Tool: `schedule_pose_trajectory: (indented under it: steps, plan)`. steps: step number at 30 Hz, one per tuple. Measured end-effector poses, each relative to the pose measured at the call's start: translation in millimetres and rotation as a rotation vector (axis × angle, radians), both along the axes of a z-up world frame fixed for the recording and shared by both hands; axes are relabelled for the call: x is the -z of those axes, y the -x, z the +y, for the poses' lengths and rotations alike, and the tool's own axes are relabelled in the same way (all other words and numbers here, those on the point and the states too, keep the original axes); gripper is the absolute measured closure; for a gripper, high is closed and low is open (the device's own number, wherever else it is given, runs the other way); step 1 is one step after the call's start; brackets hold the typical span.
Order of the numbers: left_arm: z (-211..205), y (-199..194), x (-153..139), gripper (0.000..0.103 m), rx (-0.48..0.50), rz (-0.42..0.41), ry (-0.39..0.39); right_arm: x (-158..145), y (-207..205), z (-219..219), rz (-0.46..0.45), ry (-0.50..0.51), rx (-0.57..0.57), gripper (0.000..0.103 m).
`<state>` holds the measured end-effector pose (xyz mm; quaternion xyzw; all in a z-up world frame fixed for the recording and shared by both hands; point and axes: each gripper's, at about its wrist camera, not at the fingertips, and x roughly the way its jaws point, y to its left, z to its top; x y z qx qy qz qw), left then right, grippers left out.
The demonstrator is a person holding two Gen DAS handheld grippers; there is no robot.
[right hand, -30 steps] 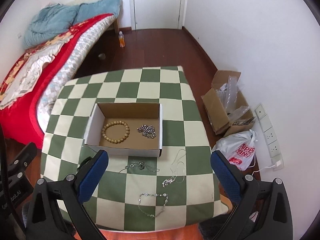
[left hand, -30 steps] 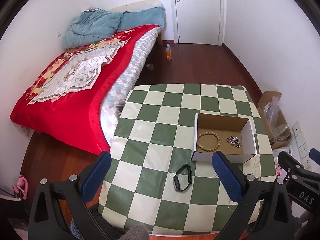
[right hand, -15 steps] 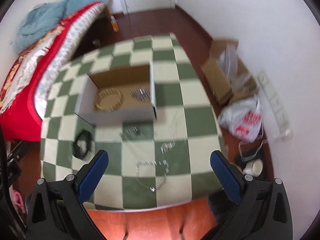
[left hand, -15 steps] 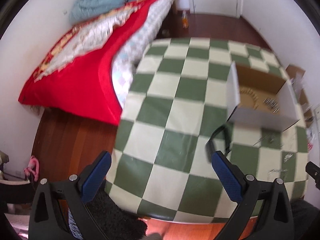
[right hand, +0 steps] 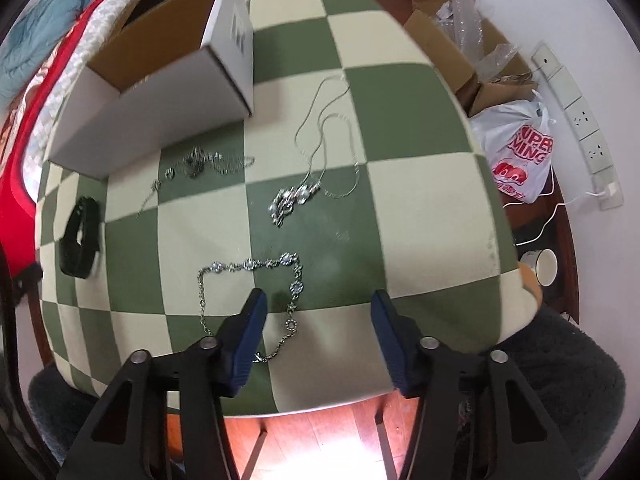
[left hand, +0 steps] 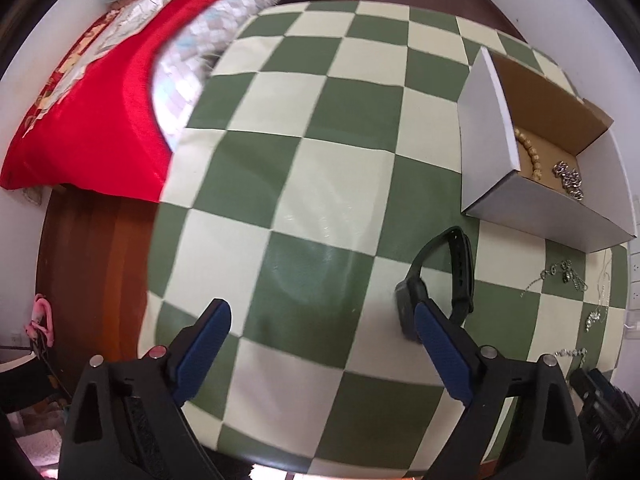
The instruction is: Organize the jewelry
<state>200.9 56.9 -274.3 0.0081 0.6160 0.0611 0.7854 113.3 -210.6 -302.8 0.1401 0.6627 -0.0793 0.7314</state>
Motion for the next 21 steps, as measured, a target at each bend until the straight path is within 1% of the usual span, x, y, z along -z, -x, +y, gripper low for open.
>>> schedule_pose_trajectory:
  steps: [1,3,5,6,7,8,9,10,11,12,15,18,21]
  plan:
    - [-2,-3,1,0.01,0.004,0.0,0.012,-1,0,4,-0.015,0.022,-0.015,0.057]
    - [-9,-10,7,0.01,0.019,0.026,0.015,-1,0,12,-0.02,0.072,-0.047,0.058]
    - [-17,-14,11,0.01,0.046,0.031,0.01,0,1,18,-0.036,0.111,-0.071,0.061]
    - [-21,-15,14,0.011,0.062,0.037,-0.001,-1,1,21,-0.048,0.111,-0.083,0.069]
    - [-25,-16,18,0.02,0.078,0.047,-0.008,-1,0,23,-0.049,0.113,-0.093,0.079]
    - [-27,-16,21,0.037,0.085,0.056,-0.007,-2,-1,24,-0.048,0.114,-0.099,0.085]
    - [-29,-16,24,0.047,0.09,0.07,-0.005,-2,-2,25,-0.046,0.111,-0.103,0.093]
    - [-30,-14,27,0.065,0.093,0.08,0.021,-2,-2,26,-0.046,0.11,-0.106,0.096]
    - [-29,-13,25,0.085,0.089,0.066,0.038,-2,-4,26,-0.046,0.108,-0.107,0.097]
    - [-29,-11,24,0.092,0.088,0.07,0.034,-2,-5,26,-0.047,0.102,-0.108,0.098]
    - [-31,2,22,0.093,0.096,0.065,0.017,-3,-5,23,-0.051,0.079,-0.101,0.099]
    - [-33,23,22,0.093,0.108,0.071,0.006,-4,-3,11,-0.065,0.022,-0.067,0.102]
    - [-35,47,23,0.093,0.114,0.085,0.013,-6,0,-1,-0.076,-0.036,-0.028,0.102]
